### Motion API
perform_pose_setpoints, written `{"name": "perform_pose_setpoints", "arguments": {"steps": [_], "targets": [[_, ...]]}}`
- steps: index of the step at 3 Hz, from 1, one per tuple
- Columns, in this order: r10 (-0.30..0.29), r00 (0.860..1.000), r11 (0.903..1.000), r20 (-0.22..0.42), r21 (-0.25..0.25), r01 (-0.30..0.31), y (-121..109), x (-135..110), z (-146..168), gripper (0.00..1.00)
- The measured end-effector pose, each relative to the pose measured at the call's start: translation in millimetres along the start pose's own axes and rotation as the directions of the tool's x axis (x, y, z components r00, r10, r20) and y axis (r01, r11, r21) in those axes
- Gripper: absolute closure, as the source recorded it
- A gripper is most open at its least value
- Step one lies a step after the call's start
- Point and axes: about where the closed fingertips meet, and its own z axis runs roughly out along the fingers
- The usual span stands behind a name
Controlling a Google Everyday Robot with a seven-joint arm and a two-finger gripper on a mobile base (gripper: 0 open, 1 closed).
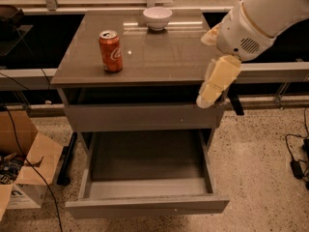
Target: Place coke can into middle drawer
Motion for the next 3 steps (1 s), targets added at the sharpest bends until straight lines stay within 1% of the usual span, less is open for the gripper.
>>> {"name": "perform_pose_setpoints", "arguments": {"steps": [1,2,3], "targets": [[0.039,0.995,0.9982,0.091,0.042,-0.043,-25,-11,26,0.0],[0.061,0.978,0.9951,0.197,0.064,-0.075,-53,-23,50,0.0],[0.065,0.948,0.9944,0.311,0.06,-0.088,-80,-41,76,0.0]]}}
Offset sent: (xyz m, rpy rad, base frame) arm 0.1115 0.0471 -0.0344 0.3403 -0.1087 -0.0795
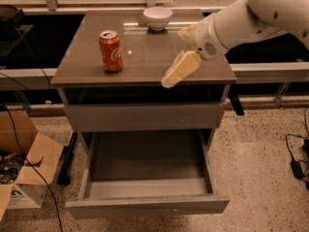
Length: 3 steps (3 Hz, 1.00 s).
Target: Place coke can into middle drawer
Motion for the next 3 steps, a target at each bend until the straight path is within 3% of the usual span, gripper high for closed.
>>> {"name": "perform_pose_setpoints", "arguments": {"steps": [3], "targets": [[-0.013,0.986,0.9913,0.164,-0.127,0.034,-40,-51,117,0.0]]}}
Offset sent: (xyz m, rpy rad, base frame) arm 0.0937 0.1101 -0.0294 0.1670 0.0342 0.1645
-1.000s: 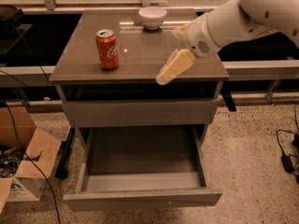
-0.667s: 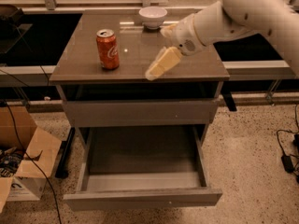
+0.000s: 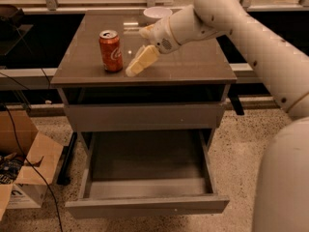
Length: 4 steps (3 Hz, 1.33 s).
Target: Place coke can into middle drawer
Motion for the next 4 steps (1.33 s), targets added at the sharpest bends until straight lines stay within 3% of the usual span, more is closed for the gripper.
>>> {"name": "perform_pose_setpoints", "arguments": {"steps": [2,4], "targets": [[0.001,0.998,0.9983,0.06,-0.058,0.003,-23,-15,56,0.0],[0.005,0.993,0.9917,0.117,-0.128,0.011,-27,-34,91,0.42]]}}
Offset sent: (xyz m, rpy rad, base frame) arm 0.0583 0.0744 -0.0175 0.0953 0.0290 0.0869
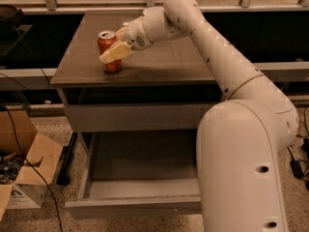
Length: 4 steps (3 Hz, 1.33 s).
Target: Place coke can into middle drawer
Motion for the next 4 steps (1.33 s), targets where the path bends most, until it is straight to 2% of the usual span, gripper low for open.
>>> {"name": "perform_pose_setpoints", "arguments": {"steps": [1,2,3,4], "targets": [[-0.005,1.0,0.9998,-0.014,-0.018,0.005,10,-5,-4,0.65],[-0.02,1.0,0.9998,-0.023,-0.006,0.02,31,-13,-33,0.89],[-0.051,0.998,0.9987,-0.021,0.006,0.051,80,-14,-83,1.0],[-0.104,0.994,0.9945,-0.034,0.012,0.104,143,-10,-129,1.0]]}}
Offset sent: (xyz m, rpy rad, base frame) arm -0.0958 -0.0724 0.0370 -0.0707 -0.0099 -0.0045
